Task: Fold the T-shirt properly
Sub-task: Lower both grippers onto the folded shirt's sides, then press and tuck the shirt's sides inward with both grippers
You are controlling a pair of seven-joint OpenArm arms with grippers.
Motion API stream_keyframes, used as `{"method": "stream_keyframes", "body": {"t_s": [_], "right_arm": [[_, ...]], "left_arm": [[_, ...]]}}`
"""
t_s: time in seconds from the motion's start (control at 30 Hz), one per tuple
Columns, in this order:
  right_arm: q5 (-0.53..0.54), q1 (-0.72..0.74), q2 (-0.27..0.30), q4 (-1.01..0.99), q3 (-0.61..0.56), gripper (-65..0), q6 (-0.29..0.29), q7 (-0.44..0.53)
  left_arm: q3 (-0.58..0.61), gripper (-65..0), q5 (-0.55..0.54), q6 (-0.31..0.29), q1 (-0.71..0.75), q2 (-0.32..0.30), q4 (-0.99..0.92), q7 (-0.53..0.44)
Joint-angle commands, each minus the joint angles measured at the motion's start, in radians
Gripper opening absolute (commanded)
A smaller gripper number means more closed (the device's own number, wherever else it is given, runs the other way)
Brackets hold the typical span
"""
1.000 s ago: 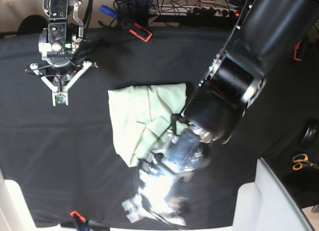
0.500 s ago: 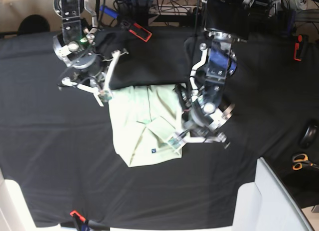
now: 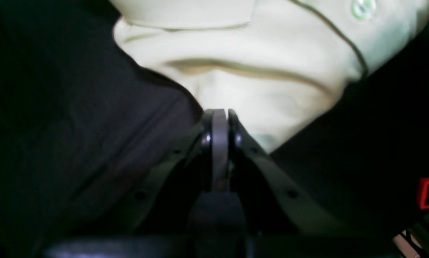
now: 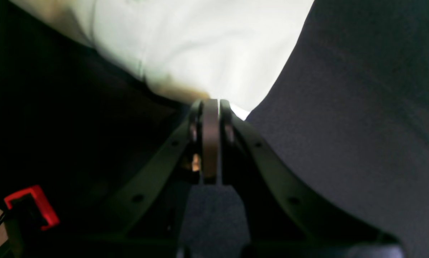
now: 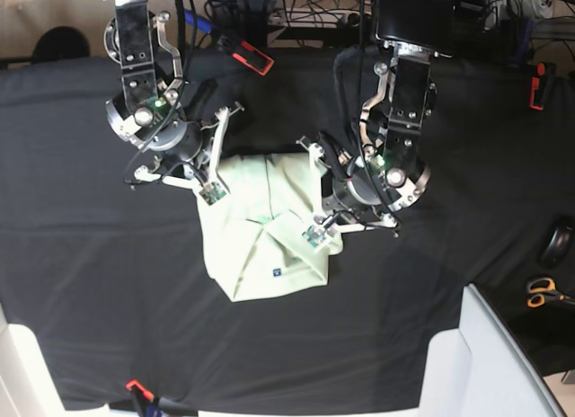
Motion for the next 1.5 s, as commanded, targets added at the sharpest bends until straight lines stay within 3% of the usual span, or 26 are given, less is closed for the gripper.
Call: {"method": "stream_keyframes", "body": {"t_s": [0.0, 0.17, 0.33, 0.7, 0.87, 1.0, 1.2, 1.47], "right_arm": [[0.005, 0.014, -0.006, 0.016, -0.001, -64.3, 0.003, 0.022], [0.005, 0.020, -0.005, 0.016, -0.001, -64.3, 0.003, 0.022], [0.005, 0.020, -0.001, 0.016, -0.001, -64.3, 0.003, 0.022], [0.005, 0.020, -0.001, 0.023, 0.001, -64.3, 0.003, 0.022], [0.005, 0.020, -0.001, 0.025, 0.001, -64.3, 0.003, 0.022], [0.005, 0.043, -0.001, 0.025, -0.001, -64.3, 0.003, 0.020], [0.005, 0.082, -0.005, 0.026, -0.002, -64.3, 0.005, 0.014], [0.005, 0.120, -0.006, -0.017, -0.148, -64.3, -0.001, 0.017]], "left_arm": [[0.001, -65.0, -0.009, 0.008, -0.018, 0.007, -0.006, -0.012], [0.001, -65.0, -0.010, 0.008, -0.037, 0.007, -0.141, -0.087], [0.012, -65.0, -0.009, 0.008, -0.031, 0.003, -0.203, -0.090], [0.004, -65.0, -0.009, 0.008, 0.012, -0.094, -0.172, -0.060], [-0.001, -65.0, -0.018, 0.008, 0.022, -0.106, -0.006, -0.049], [-0.010, -65.0, -0.021, 0.008, -0.012, -0.076, 0.132, 0.040], [-0.137, -65.0, -0.009, 0.008, -0.161, 0.072, 0.156, 0.252], [-0.157, -65.0, -0.009, 0.008, -0.265, 0.089, 0.069, 0.278]]}}
